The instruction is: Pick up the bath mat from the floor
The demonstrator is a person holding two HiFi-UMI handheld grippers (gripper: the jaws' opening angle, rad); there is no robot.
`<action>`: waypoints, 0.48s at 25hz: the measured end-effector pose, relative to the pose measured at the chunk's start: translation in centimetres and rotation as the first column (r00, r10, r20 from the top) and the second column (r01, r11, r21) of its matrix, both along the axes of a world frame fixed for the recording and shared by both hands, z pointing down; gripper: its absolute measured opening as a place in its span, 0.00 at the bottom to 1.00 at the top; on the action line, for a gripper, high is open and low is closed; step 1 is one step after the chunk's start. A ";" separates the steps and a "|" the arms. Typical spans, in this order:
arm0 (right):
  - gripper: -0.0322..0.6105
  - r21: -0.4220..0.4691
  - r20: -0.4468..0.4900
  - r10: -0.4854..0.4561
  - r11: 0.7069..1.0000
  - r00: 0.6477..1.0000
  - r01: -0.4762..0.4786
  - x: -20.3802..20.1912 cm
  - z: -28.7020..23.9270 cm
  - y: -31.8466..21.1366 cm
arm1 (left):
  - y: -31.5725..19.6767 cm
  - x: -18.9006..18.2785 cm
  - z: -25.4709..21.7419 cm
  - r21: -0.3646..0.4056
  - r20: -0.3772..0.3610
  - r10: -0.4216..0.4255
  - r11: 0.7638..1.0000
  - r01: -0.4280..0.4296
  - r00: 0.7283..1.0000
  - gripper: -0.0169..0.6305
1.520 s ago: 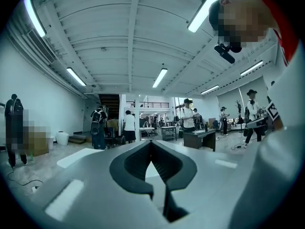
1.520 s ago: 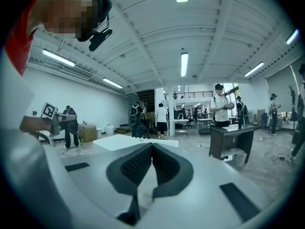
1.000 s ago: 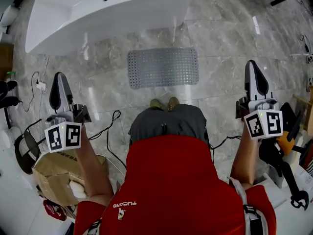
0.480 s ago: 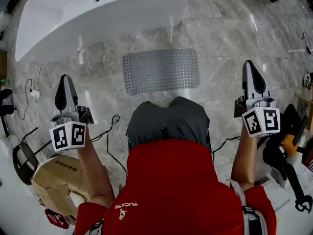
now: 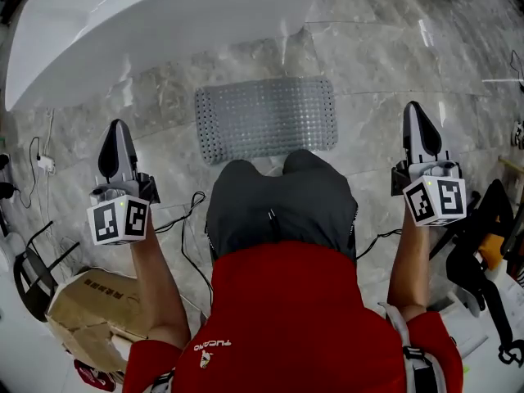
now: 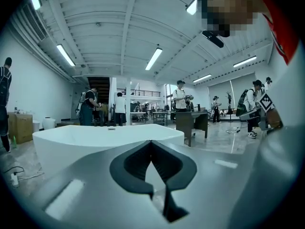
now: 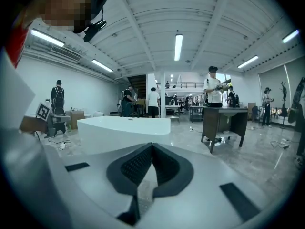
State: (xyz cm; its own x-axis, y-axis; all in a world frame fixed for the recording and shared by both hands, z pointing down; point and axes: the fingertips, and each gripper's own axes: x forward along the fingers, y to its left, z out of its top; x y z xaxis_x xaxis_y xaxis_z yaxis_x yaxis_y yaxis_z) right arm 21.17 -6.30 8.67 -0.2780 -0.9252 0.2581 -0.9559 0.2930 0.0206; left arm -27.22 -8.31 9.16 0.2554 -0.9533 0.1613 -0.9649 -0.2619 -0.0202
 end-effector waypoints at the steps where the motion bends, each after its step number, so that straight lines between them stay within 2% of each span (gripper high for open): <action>1: 0.05 -0.003 0.000 0.002 1.000 1.000 -0.002 0.1 1.0 -0.1 | -0.2 0.1 1.1 -0.004 0.003 0.008 1.000 -0.008 1.000 0.04; 12: 0.05 -0.049 -0.013 0.003 0.999 1.000 -0.004 -0.1 13.7 -1.3 | -1.8 -1.1 14.9 -0.072 0.010 0.012 0.997 -0.012 1.000 0.04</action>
State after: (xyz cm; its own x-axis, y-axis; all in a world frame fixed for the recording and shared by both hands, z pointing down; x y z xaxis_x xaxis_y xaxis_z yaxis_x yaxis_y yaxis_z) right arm 21.05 -7.64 22.37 -0.2710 -0.9124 0.3068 -0.9567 0.2905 0.0189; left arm -28.31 -10.10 24.02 0.2647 -0.9360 0.2321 -0.9615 -0.2746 -0.0109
